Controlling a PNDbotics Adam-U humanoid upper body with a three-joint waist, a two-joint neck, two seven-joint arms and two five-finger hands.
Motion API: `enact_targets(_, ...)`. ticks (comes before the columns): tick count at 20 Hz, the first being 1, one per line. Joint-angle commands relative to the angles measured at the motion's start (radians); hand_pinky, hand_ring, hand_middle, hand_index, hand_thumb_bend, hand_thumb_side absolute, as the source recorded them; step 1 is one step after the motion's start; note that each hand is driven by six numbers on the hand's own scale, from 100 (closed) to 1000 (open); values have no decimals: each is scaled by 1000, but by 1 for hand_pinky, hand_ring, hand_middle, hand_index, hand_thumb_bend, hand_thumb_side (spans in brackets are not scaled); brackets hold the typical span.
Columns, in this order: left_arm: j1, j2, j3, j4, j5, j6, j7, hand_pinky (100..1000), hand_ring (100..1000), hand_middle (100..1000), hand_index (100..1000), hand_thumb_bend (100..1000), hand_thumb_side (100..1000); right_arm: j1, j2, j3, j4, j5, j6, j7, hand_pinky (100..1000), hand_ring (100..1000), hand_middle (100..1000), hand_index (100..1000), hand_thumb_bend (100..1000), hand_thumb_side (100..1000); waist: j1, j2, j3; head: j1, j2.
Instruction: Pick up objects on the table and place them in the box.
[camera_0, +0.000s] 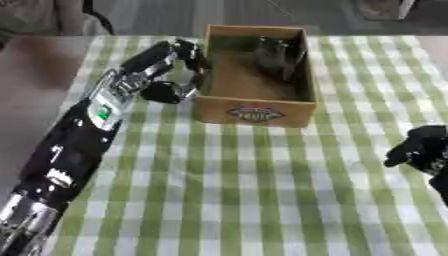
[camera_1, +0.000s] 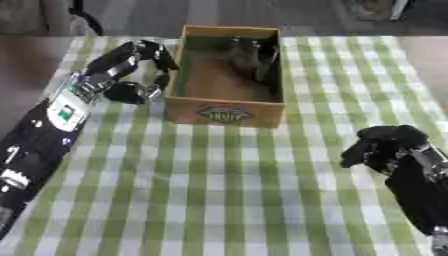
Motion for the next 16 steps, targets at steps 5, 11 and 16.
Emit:
enact_targets(5, 156, 0, 2, -214, 126, 25, 78, 538, 521, 539, 688, 100, 584, -6, -38, -34, -62, -47, -9, -25, 523, 611, 541, 701, 100, 744, 0, -26, 37, -10, 18)
enact_targets(11, 254, -68, 26, -372, 224, 73, 48, 556, 550, 569, 710, 100, 592, 9, -38, -52, -77, -57, -15, -35, 512, 610, 542, 701, 100, 737, 4, -27, 44, -16, 26)
enact_targets(16, 299, -126, 26, -506, 306, 139, -31, 572, 572, 592, 724, 100, 620, 13, -39, -65, -86, -62, -18, -47, 508, 609, 541, 701, 100, 729, 5, -27, 48, -22, 33)
